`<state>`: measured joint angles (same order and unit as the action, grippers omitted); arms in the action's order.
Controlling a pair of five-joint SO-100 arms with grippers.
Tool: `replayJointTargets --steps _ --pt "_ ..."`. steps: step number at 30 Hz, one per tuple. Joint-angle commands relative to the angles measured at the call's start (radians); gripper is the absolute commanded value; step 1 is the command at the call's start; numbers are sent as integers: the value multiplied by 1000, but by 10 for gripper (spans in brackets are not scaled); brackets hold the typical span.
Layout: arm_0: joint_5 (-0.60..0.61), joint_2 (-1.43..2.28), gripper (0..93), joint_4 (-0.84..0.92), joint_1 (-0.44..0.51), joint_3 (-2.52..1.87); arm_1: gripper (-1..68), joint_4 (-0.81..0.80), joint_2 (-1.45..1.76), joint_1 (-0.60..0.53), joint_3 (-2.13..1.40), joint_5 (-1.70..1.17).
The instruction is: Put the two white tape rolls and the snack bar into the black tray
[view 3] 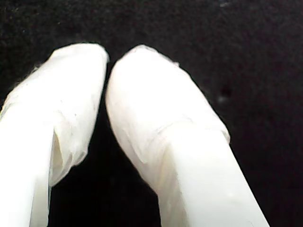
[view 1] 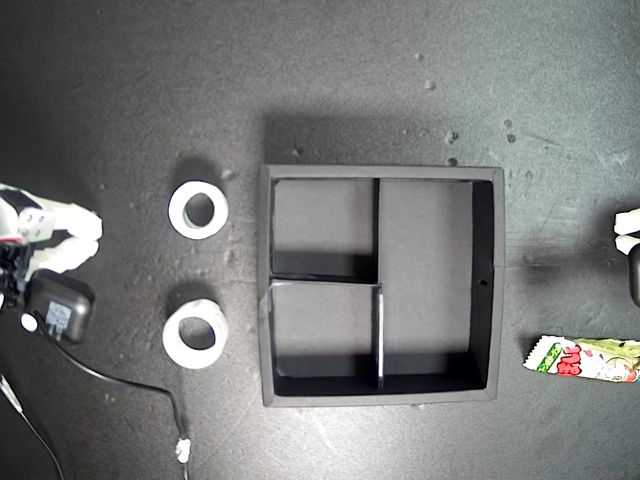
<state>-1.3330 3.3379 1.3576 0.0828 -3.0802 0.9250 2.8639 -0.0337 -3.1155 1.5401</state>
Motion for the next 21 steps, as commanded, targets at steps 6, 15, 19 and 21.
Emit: replayJointTargets --steps 6,15,19,21 --pt "5 49 2 38 17 -58 19 80 313 32 -9 -54" --pt "5 49 2 38 17 -58 19 38 331 110 -9 -207" --pt "5 49 2 38 17 -58 14 -8 337 77 -9 -339" --pt "5 49 2 38 17 -58 9 -11 391 87 -9 -390"
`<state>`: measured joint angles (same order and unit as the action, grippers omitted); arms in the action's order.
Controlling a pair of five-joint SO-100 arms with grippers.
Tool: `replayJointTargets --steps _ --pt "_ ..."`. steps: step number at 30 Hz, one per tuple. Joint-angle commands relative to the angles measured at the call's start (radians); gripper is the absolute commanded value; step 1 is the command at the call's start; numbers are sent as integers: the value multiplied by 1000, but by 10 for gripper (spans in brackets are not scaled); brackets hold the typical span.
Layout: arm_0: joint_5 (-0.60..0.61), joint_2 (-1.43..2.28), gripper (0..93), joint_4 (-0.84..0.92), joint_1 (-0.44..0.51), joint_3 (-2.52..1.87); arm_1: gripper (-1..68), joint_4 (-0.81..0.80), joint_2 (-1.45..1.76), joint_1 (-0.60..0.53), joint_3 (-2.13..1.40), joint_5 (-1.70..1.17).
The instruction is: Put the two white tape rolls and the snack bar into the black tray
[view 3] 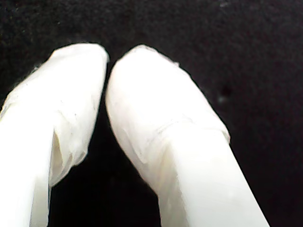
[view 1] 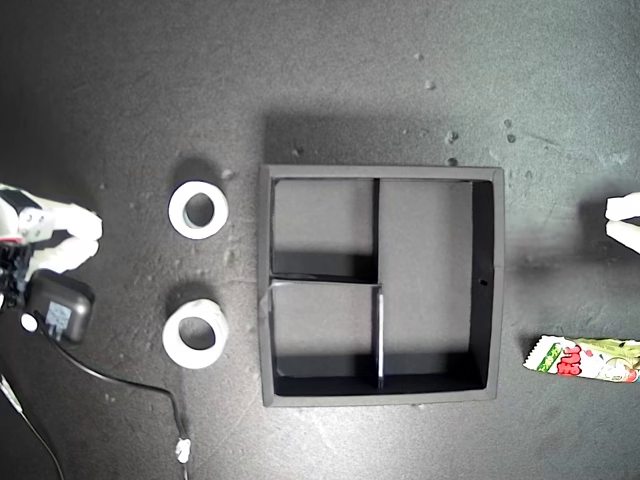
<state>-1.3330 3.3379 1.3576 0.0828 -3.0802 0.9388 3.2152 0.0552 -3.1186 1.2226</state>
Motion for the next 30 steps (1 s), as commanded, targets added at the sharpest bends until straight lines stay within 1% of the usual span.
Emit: replayJointTargets --steps 1,2,5,10,15,17,19,20,22,24,25,26,30 --pt "5 49 2 38 17 -58 7 -17 84 3 -6 -101" --pt "5 49 2 38 17 -58 3 -6 130 5 -6 -144" --pt "3 49 2 38 17 -58 0 -43 135 11 -5 -198" --pt "3 49 2 38 17 -58 -2 -158 135 9 -5 -255" --pt "3 49 2 38 17 -58 -2 -313 135 -55 -5 -383" --pt "-2 49 2 38 17 -58 -2 -348 135 -86 -5 -459" --pt "-60 49 2 38 12 -58 -2 -360 135 -100 -5 -514" --pt "-120 49 2 38 9 -58 -2 -364 135 -109 -5 -541" --pt "-339 49 2 38 3 -58 -2 -377 135 -126 -5 -598" --pt "-400 49 2 31 -5 -58 -2 -402 135 -149 -5 -666" --pt "-423 49 8 25 -15 -58 -2 -414 135 -160 -3 -698" --pt "-411 49 24 21 -28 -58 -2 -433 135 -169 -3 -726" --pt "-382 49 18 32 -89 -58 -2 -522 135 -183 -5 -811"
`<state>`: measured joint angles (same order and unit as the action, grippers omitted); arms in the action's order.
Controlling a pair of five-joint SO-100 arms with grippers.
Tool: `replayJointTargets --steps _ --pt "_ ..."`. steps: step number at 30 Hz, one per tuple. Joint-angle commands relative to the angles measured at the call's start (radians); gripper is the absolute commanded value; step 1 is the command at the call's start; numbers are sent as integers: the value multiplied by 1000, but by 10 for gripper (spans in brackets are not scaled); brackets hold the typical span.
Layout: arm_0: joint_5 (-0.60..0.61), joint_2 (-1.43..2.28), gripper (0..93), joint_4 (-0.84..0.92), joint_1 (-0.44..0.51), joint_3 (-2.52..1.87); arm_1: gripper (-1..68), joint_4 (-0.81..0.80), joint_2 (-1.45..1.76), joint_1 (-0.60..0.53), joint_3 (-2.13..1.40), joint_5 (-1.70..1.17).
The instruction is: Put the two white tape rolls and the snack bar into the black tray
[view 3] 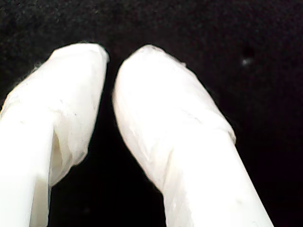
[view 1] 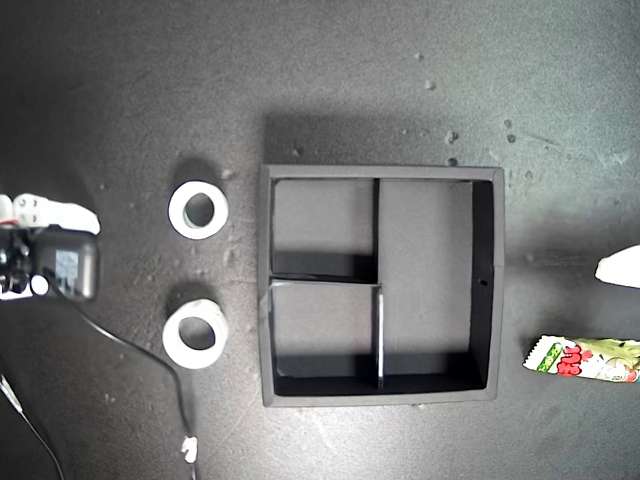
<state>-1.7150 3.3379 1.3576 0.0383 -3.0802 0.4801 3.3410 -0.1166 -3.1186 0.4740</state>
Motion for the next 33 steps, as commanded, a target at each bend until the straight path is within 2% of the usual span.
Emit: replayJointTargets --steps 1,3,6,12,16,18,23,26,33 --pt "-2 49 18 29 -48 -58 -2 -86 9 -12 -5 -78" --pt "15 49 1 -21 -34 -58 -2 -143 9 -15 -5 -92" --pt "-43 49 0 -104 17 -58 -2 -253 9 -17 -5 -69" --pt "137 49 0 -298 17 -37 -2 -437 9 -18 -5 49" --pt "359 49 9 -463 -78 17 -3 -347 9 -15 46 133" --pt "460 49 48 -526 -110 49 -3 -331 9 -14 60 101" --pt "652 49 128 -583 -110 120 -3 -253 9 -3 126 71" --pt "712 -46 143 -588 -87 193 -3 -183 9 34 158 92" --pt "744 -713 154 -646 -46 523 -3 -87 9 137 160 189"
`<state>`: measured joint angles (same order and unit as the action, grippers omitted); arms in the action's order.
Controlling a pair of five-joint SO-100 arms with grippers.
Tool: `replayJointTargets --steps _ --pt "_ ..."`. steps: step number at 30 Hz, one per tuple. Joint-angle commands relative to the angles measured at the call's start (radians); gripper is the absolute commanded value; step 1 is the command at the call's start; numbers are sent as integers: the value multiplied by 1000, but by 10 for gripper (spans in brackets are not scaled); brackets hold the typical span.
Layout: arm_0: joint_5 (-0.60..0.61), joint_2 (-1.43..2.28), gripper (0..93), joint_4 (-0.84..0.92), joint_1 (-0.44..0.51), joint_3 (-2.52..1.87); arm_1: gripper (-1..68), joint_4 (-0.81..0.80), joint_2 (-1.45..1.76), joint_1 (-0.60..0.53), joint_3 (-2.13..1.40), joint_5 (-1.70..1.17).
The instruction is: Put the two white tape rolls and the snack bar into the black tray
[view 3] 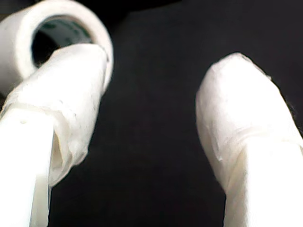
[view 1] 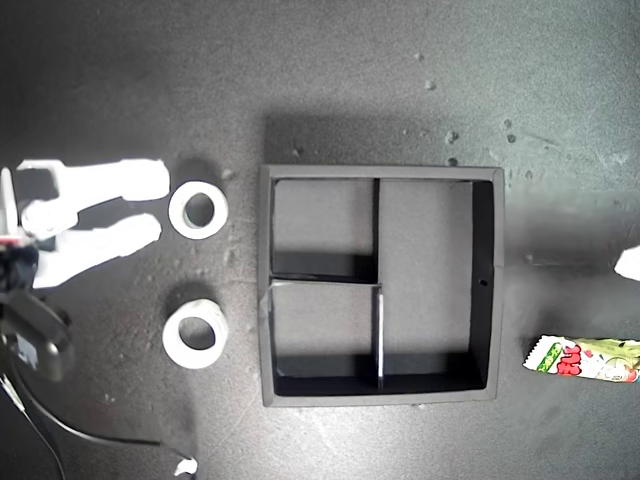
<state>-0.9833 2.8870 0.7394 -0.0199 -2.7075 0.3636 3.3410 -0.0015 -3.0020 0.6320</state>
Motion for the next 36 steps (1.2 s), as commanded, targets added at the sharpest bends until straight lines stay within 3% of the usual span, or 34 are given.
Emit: replayJointTargets --steps 1,8,27,30,34,36 --pt "14 -345 155 -35 20 190 -3 46 9 28 46 41" --pt "-32 -726 164 -21 32 377 -3 106 9 32 60 78" --pt "-146 -956 147 -100 94 405 -3 161 9 86 72 164" --pt "-187 -1048 132 -98 64 436 -3 158 9 109 86 252" --pt "-239 -1129 2 -80 -20 471 -3 133 6 133 192 354" --pt "-242 -1126 1 -58 -41 491 -3 132 -6 156 290 391"
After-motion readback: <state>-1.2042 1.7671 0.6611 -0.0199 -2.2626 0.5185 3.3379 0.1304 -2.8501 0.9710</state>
